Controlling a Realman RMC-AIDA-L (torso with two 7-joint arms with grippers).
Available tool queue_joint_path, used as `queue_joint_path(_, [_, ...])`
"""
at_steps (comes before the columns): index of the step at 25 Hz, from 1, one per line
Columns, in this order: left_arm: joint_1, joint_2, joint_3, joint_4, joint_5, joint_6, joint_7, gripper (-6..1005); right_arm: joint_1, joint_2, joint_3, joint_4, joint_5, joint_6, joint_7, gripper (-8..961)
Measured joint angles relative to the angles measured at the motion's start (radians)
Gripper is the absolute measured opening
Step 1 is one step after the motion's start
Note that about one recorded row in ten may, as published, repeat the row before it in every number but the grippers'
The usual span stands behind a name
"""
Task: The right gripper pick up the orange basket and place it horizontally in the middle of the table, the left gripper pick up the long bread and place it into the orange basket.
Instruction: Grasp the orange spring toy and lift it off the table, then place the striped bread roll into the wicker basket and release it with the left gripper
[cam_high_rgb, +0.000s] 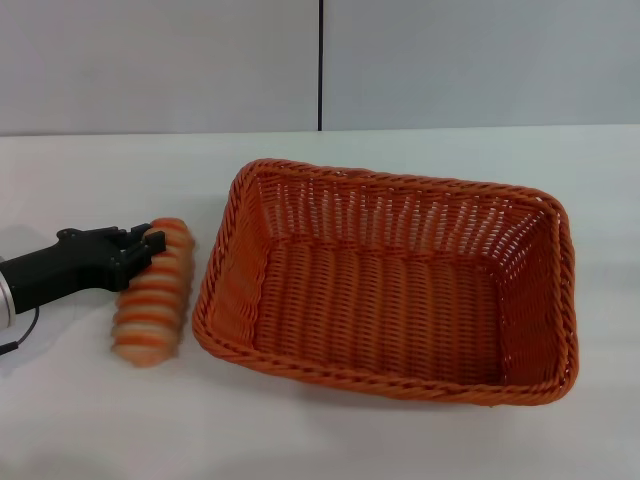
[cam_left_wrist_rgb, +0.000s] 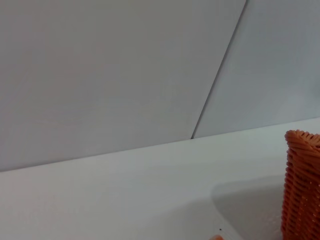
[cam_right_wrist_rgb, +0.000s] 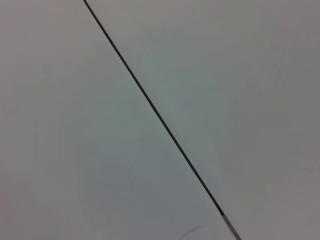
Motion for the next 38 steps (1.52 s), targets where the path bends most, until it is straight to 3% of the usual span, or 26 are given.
queue_joint_path(8, [0.004, 0.0, -0.024, 0.007, 0.0, -0.002, 0.0, 190, 0.0, 0.002, 0.0, -0.002, 0.0, 0.0, -0.001, 468])
queue_joint_path(13, [0.008, 0.0, -0.209, 0.039, -0.002, 0.017, -0.006, 176, 0.0, 0.002, 0.0, -0.002, 0.0, 0.001, -0.001, 468])
queue_joint_path(14, [0.008, 0.0, -0.209, 0.039, -0.002, 0.017, -0.006, 173, 0.0, 0.002, 0.0, -0.002, 0.0, 0.001, -0.001, 468])
queue_joint_path(15, [0.009, 0.0, -0.284, 0.06, -0.008, 0.035, -0.006, 170, 0.0, 0.002, 0.001, -0.002, 0.0, 0.005, -0.001, 468])
queue_joint_path(21, [0.01, 0.0, -0.35, 0.079, -0.035, 0.065, -0.006, 171, -0.004, 0.002, 0.003, -0.002, 0.001, 0.01, 0.0, 468])
queue_joint_path(22, [0.016, 0.002, -0.38, 0.085, -0.145, 0.154, -0.013, 171, -0.004, 0.002, 0.003, -0.002, 0.002, 0.01, 0.0, 468])
queue_joint_path(23, [0.016, 0.002, -0.38, 0.085, -0.145, 0.154, -0.013, 170, -0.004, 0.002, 0.004, -0.003, 0.002, 0.01, 0.0, 468])
queue_joint_path(25, [-0.005, -0.001, -0.362, 0.064, -0.232, 0.311, -0.016, 167, 0.0, 0.002, 0.004, -0.014, 0.002, 0.011, 0.0, 468])
queue_joint_path(27, [-0.04, -0.003, -0.312, 0.032, -0.237, 0.381, -0.021, 164, 0.001, 0.002, 0.002, -0.016, 0.003, 0.011, -0.001, 468])
queue_joint_path(28, [-0.04, -0.003, -0.312, 0.032, -0.237, 0.381, -0.021, 163, 0.001, 0.002, 0.002, -0.016, 0.003, 0.011, -0.001, 468])
queue_joint_path(30, [-0.1, -0.005, -0.173, -0.022, -0.238, 0.409, -0.029, 160, 0.005, 0.003, 0.001, -0.018, 0.003, 0.011, -0.003, 468])
queue_joint_path(31, [-0.1, -0.005, -0.173, -0.022, -0.238, 0.409, -0.029, 159, 0.005, 0.003, 0.001, -0.018, 0.003, 0.011, -0.003, 468])
queue_joint_path(35, [-0.202, -0.015, 0.041, -0.132, -0.238, 0.373, -0.005, 157, 0.01, 0.004, 0.0, -0.027, 0.002, 0.011, -0.005, 468])
queue_joint_path(38, [-0.232, -0.018, 0.084, -0.169, -0.238, 0.347, 0.012, 156, 0.012, 0.004, 0.0, -0.028, 0.001, 0.01, -0.006, 468])
